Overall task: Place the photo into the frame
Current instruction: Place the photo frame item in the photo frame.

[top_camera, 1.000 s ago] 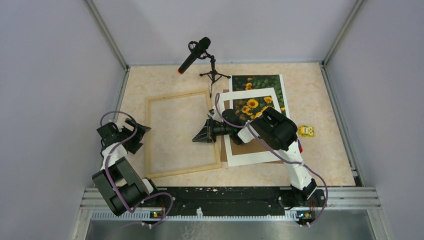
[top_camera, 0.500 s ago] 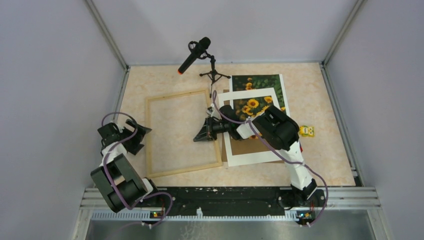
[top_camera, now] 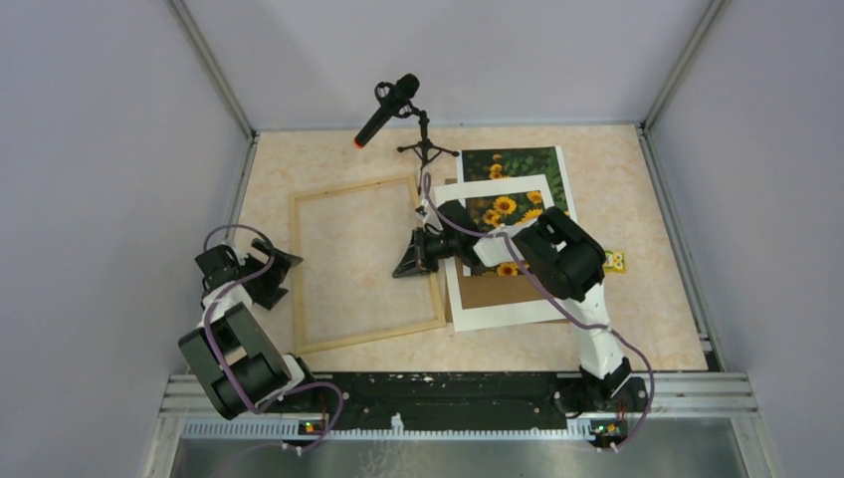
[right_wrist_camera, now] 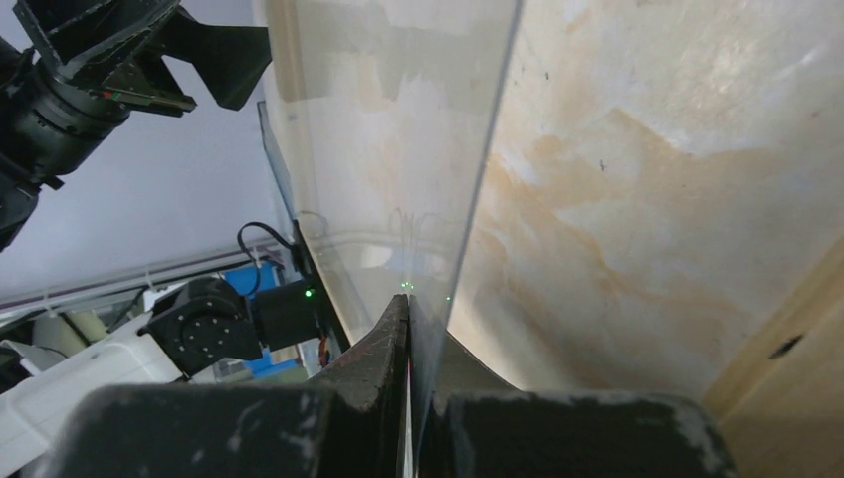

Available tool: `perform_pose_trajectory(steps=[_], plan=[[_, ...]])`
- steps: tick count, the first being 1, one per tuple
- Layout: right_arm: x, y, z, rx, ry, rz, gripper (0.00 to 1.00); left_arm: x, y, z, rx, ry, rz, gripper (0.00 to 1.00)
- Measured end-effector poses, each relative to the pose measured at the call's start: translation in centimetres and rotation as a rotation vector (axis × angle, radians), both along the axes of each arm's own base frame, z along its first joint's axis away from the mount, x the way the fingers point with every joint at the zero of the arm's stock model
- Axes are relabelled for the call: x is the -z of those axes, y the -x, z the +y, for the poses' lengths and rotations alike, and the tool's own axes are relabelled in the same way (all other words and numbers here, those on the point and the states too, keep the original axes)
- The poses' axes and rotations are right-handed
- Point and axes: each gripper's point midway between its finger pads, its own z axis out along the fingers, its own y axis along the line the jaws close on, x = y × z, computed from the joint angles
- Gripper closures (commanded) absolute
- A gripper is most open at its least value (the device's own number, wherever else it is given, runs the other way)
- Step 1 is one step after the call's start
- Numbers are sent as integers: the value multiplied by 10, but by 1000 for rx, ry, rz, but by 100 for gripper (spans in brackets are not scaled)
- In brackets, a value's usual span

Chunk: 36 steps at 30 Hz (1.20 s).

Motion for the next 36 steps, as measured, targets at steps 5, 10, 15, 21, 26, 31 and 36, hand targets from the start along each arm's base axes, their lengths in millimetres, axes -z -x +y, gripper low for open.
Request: perform_pose_trajectory(steps=[5,10,15,21,26,31,36], plan=[[-5,-6,-1,-10,17,-41,100,1,0,-1,5,8,0,2],[-11,-11,2,-12,17,-69,100,0,-1,-3,13,17,-6,2],[-10,-13,2,-24,45,-82,100,0,-1,-3,14,18,-7,2],[-3,-15,-3,-23,90,-90,100,1,-2,-3,15,21,-7,2],[-1,-16,-6,-11,110,-91,100,0,-2,-4,17,22,-10,2],[-2,-17,-8,-9,110,-89,100,0,-2,-3,17,22,-10,2],[-2,-18,-8,-12,109,-91,100,0,-2,-4,17,21,-10,2]])
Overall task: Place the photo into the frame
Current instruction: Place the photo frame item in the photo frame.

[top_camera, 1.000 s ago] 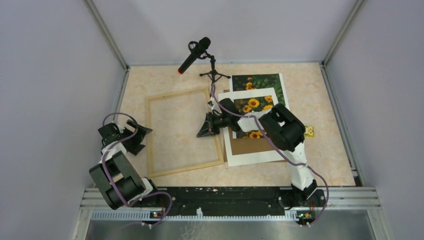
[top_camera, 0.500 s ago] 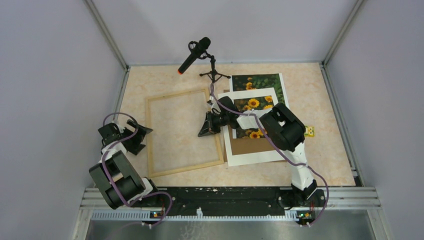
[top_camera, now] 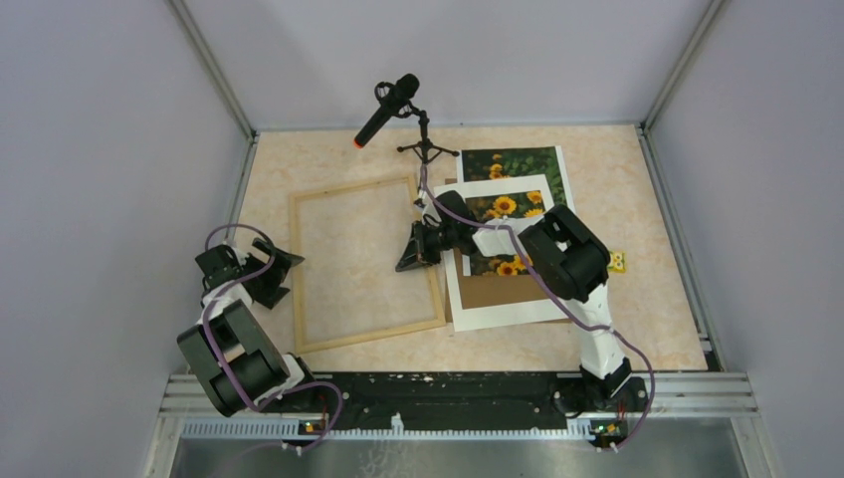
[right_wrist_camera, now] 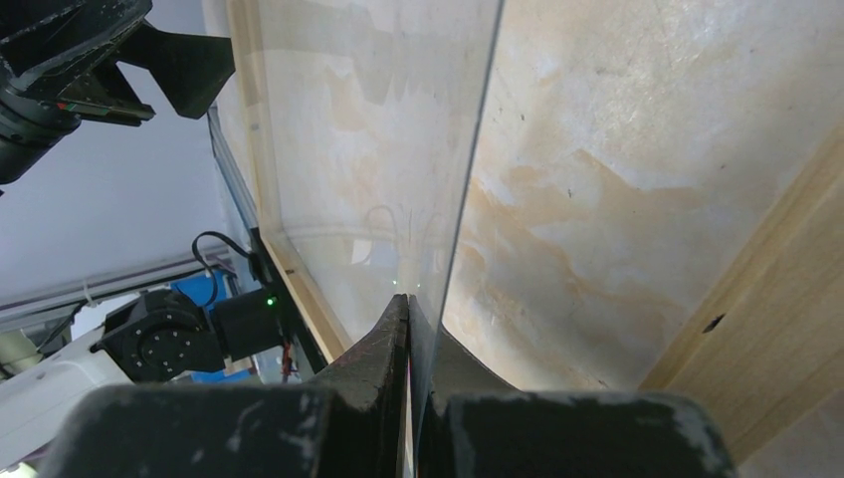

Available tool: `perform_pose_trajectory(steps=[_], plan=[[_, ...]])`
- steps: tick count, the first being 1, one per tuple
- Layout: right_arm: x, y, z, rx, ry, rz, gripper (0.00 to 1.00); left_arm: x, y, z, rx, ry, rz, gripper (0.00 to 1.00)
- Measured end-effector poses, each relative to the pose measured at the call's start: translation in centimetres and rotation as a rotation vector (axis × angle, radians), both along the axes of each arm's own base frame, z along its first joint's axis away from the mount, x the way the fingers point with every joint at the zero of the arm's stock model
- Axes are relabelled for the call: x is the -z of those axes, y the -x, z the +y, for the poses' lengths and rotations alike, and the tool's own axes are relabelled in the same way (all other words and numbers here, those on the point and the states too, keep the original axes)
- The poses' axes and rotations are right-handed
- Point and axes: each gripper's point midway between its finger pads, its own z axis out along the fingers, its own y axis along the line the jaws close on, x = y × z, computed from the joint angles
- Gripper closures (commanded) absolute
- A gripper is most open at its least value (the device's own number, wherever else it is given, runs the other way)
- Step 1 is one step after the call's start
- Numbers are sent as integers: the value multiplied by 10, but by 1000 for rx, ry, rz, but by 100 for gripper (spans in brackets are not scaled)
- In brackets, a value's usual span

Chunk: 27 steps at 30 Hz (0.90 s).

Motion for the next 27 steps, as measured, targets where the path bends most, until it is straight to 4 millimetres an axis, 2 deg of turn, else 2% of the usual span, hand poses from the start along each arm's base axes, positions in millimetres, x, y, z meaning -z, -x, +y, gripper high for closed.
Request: perform_pose_trajectory(steps=[9,19,27], plan=[[3,-4,-8,12,7,12,100,0,0,0,0,0,0,2],[-2,-4,-8,-1,-15,12,100,0,0,0,1,1,-1,2],[-22,-1,1,-23,-126,44,100,0,-2,-2,13,15,-13,2]])
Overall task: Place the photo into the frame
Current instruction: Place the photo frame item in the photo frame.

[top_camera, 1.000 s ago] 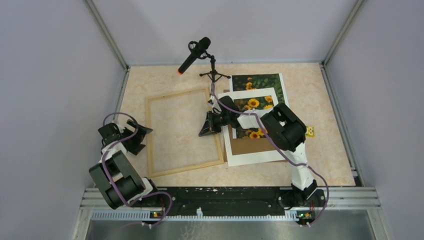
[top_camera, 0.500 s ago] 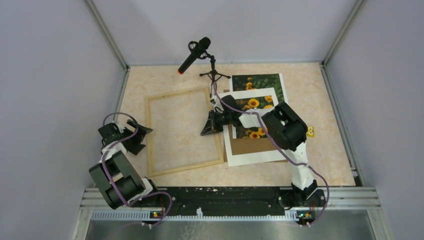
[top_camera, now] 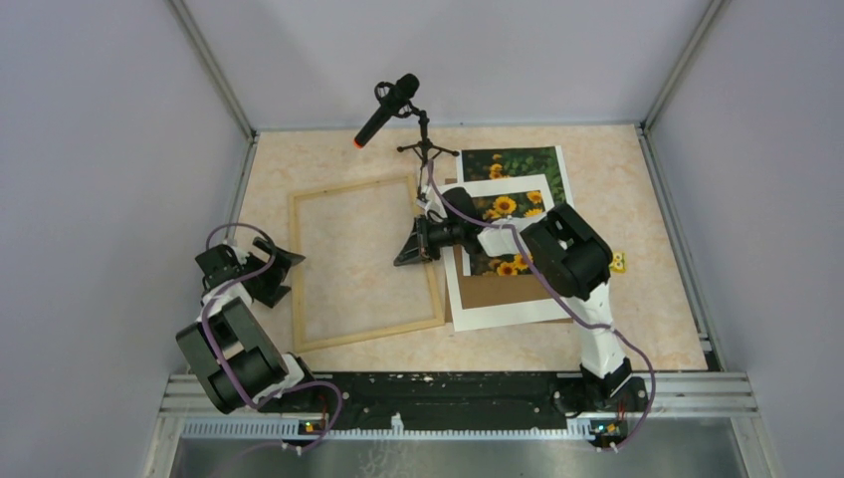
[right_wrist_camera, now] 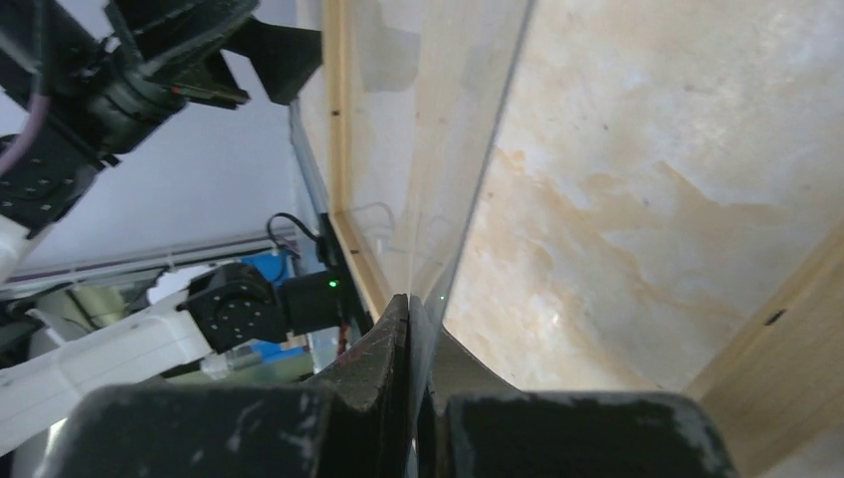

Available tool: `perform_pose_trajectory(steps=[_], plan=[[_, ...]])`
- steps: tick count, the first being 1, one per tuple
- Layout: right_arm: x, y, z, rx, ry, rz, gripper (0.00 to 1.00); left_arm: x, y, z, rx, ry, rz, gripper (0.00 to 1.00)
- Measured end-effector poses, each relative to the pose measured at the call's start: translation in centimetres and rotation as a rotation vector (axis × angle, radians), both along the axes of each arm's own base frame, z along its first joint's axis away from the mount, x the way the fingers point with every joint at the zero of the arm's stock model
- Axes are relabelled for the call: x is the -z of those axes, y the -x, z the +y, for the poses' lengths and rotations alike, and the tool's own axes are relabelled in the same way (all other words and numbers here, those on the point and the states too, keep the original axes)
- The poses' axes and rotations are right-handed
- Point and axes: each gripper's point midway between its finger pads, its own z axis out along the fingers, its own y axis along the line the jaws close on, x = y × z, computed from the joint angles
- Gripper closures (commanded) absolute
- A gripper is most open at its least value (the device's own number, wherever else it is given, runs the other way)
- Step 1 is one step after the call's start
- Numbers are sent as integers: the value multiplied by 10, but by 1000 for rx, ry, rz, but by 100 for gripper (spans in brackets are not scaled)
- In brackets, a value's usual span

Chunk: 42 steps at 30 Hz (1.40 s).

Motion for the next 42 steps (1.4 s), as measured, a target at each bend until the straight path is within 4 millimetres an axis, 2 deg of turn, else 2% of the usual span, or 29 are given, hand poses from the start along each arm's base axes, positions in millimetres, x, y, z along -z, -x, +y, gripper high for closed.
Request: perform_pose_trajectory(steps=[11,23,32,42], plan=[[-20,6,10,-9,-168,112,100,0,0,0,1,0,-1,2],[-43,6,13,-21,-251,131,100,0,0,0,2,2,-1,2],[-52,7,14,-27,-279,134,100,0,-1,0,4,4,-3,2],[-52,7,14,-26,-279,141,100,0,-1,0,4,4,-3,1]])
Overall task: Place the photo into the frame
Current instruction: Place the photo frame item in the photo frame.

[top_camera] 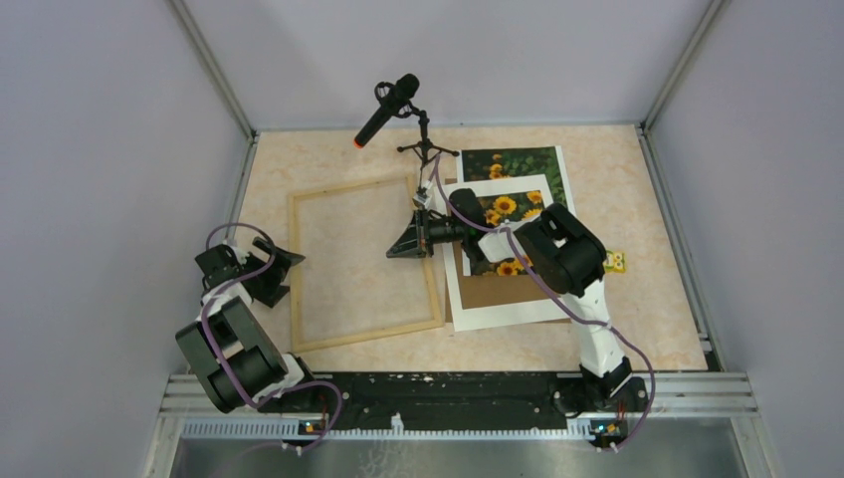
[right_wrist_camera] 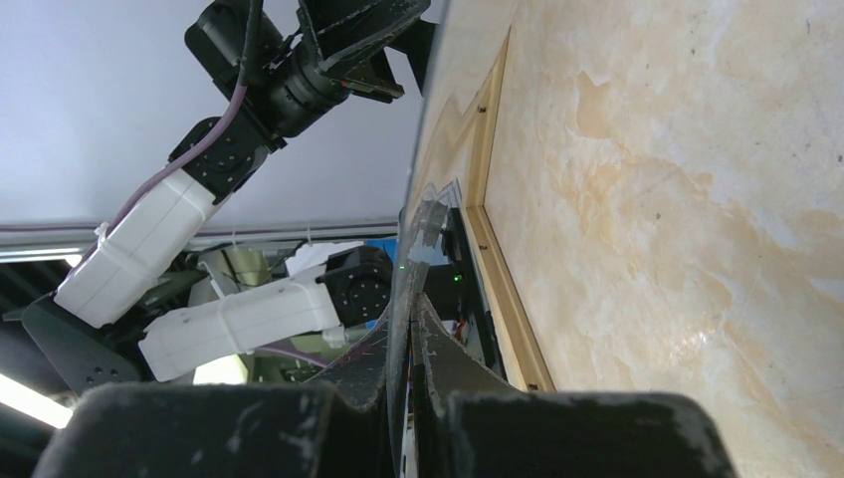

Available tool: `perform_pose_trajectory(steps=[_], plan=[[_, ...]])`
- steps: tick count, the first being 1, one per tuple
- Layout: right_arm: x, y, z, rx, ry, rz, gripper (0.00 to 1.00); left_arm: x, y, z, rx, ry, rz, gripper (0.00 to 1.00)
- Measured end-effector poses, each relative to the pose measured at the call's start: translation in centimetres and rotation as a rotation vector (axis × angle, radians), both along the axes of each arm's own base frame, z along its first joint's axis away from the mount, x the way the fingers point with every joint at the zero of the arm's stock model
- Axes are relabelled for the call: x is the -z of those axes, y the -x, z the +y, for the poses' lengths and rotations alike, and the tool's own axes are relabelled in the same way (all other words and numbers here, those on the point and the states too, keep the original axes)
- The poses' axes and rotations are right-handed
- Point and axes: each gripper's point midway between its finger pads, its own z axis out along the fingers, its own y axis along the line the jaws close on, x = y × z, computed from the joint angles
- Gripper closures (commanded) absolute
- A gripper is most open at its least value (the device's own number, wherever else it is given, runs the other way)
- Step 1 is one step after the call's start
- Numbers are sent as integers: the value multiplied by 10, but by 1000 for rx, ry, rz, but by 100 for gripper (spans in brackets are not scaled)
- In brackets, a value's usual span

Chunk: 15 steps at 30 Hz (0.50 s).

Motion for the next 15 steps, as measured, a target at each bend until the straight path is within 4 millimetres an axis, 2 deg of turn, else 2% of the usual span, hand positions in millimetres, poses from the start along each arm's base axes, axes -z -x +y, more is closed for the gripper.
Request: perform_pose_trajectory(steps=[15], plan=[[1,1,1,-4,5,2,100,0,0,0,2,2,-2,2]])
